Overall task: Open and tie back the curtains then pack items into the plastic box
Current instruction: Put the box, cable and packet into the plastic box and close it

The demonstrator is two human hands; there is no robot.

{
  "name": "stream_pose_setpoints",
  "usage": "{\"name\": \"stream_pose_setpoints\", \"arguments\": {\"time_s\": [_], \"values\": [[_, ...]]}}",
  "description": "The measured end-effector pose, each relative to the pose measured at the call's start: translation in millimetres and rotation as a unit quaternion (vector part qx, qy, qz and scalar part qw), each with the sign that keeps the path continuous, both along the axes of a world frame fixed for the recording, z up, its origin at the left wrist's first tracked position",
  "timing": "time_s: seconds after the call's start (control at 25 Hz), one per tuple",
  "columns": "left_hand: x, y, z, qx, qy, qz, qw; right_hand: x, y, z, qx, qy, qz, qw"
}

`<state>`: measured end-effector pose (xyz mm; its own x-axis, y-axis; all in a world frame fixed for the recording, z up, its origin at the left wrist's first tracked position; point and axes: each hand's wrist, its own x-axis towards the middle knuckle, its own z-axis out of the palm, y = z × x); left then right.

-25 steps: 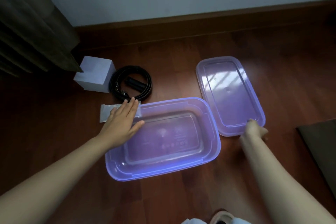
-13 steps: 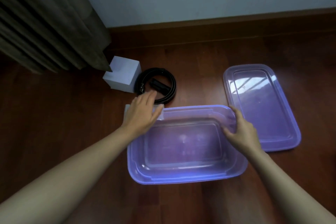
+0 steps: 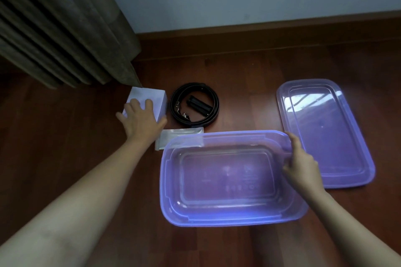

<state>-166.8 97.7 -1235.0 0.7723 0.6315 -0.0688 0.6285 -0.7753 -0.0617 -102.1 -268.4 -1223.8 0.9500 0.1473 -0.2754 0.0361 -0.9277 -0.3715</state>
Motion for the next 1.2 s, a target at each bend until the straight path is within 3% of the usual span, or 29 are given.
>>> {"name": "stream_pose_setpoints", "arguments": {"time_s": [0.44, 0.6, 0.72, 0.8, 0.84, 0.92, 0.96, 1.08, 1.12, 1.2], "values": [[-41.8, 36.3, 8.2, -0.127, 0.028, 0.023, 0.991, -0.5, 0.7, 3.8, -0.002, 0.007, 0.0, 1.0], [-57.7, 14.6, 29.9, -0.036, -0.135, 0.015, 0.99, 0.0, -0.2, 2.8, -0.001, 0.008, 0.002, 1.0], [-79.1, -11.9, 45.0, 0.012, -0.319, -0.094, 0.943, -0.5, -0.4, 1.2, 0.007, 0.004, 0.007, 1.0], [-76.6, -31.2, 57.5, -0.096, -0.409, -0.169, 0.892, 0.4, -0.6, 1.9, 0.009, 0.008, 0.005, 1.0], [-70.9, -43.8, 65.2, -0.23, -0.425, -0.186, 0.855, 0.9, -1.1, 2.0, 0.011, 0.01, 0.004, 1.0], [-60.6, -72.7, 78.1, -0.522, -0.342, -0.163, 0.764, 1.2, -1.8, 2.0, 0.015, 0.008, 0.008, 1.0], [-57.2, -84.8, 81.1, -0.596, -0.246, -0.164, 0.747, 0.7, -1.7, 2.1, 0.018, 0.008, 0.011, 1.0], [-51.6, -100.8, 65.4, -0.582, 0.035, -0.213, 0.784, 0.7, -0.9, 2.4, 0.016, 0.01, 0.015, 1.0], [-52.2, -101.1, 58.4, -0.589, 0.096, -0.189, 0.78, 0.7, -1.0, 2.8, 0.015, 0.011, 0.015, 1.0], [-51.2, -99.2, 48.4, -0.647, 0.17, -0.085, 0.738, 0.3, -1.8, 3.6, 0.017, 0.009, 0.013, 1.0]]}}
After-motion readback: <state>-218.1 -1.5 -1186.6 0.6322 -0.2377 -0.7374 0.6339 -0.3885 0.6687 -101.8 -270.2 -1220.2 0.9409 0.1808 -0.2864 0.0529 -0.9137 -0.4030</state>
